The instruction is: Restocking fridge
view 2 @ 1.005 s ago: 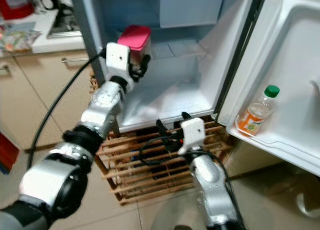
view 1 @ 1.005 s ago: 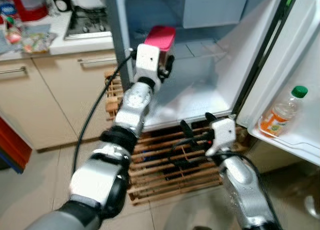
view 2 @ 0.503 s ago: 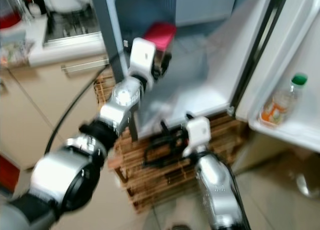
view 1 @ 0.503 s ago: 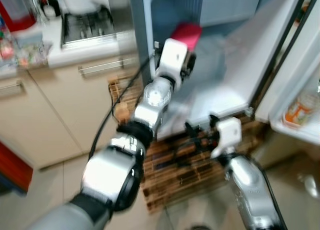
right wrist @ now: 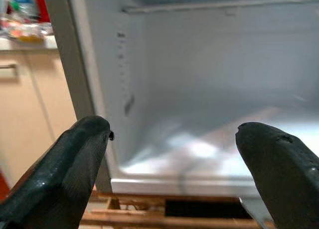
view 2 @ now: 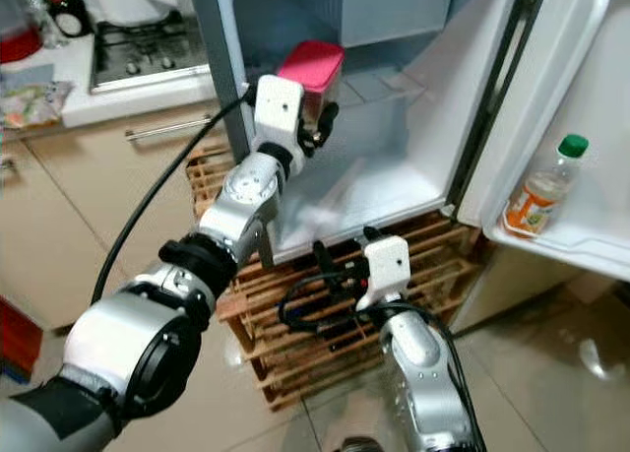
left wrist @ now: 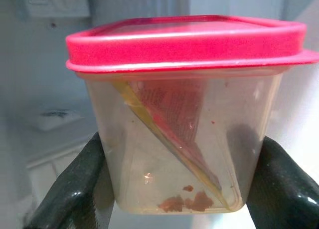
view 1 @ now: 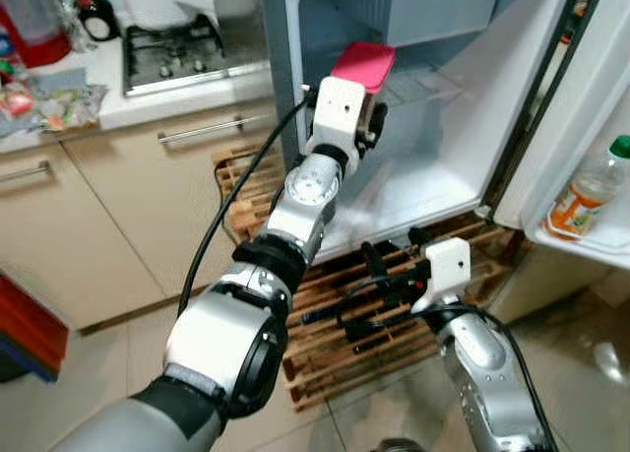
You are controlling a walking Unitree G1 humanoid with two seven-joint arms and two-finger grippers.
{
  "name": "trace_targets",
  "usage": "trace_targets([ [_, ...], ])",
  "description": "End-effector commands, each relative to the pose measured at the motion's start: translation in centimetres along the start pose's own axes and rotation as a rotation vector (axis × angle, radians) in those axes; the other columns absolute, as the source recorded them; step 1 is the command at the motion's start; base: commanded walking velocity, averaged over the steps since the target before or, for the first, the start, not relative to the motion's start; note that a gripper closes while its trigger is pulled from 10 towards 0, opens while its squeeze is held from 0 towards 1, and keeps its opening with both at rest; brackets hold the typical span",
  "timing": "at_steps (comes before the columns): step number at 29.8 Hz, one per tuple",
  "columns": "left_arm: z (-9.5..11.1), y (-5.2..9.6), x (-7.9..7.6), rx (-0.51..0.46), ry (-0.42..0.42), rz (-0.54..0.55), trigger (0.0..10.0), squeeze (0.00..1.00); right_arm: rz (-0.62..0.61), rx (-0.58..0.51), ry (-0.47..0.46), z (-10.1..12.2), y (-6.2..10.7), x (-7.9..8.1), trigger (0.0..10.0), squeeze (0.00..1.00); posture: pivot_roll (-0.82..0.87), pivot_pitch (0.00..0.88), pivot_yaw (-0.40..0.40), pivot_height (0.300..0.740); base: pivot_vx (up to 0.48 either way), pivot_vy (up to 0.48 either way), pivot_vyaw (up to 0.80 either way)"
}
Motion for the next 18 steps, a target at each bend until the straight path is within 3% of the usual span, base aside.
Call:
trace_targets([
  [1, -0.6, 0.1, 0.4, 0.025, 0.033, 0.041, 10.0, 0.0, -0.005, -0.012, 0.018, 0.7, -0.2, -0.2, 10.0, 0.0, -0.23, 0.0, 0.093, 0.74, 0.27, -0.394, 0.73],
  [6, -0.9, 0.2, 0.8, 0.043, 0.047, 0.062, 10.0, 0.0, 0.0, -0.007, 0.018, 0.8, -0.3, -0.2, 10.0, 0.0, -0.23, 0.0, 0.091, 0.74, 0.281, -0.386, 0.73],
  [9, -1.0, 0.2, 1.1, 0.053, 0.051, 0.088, 10.0, 0.0, -0.003, -0.003, 0.016, 0.8, -0.4, -0.3, 10.0, 0.0, -0.22, 0.0, 0.087, 0.74, 0.348, -0.119, 0.0],
  [13, -0.8, 0.1, 2.4, 0.053, 0.049, 0.155, 10.0, 0.0, 0.01, 0.0, 0.012, 0.8, -0.4, 0.0, 10.0, 0.0, -0.22, 0.0, 0.086, 0.74, 0.0, 0.0, 0.0],
  [18, -1.0, 0.0, 2.6, 0.078, 0.097, 0.182, 10.0, 0.0, 0.028, 0.006, 0.01, 0.7, -0.5, 0.4, 10.0, 0.0, -0.23, 0.0, 0.084, 0.74, 0.0, 0.0, 0.0],
])
Point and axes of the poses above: a point about 5 cm out from each wrist's last joint towards the gripper, its own y axis pointing back from the gripper into the wrist, its own z axis along the axis of the wrist's last joint, x = y × z, the point moved 5 cm from there along -y, pointing out of the wrist towards the gripper, and after that the axes turned 11 degrees about -y, right-handed, at the moved point
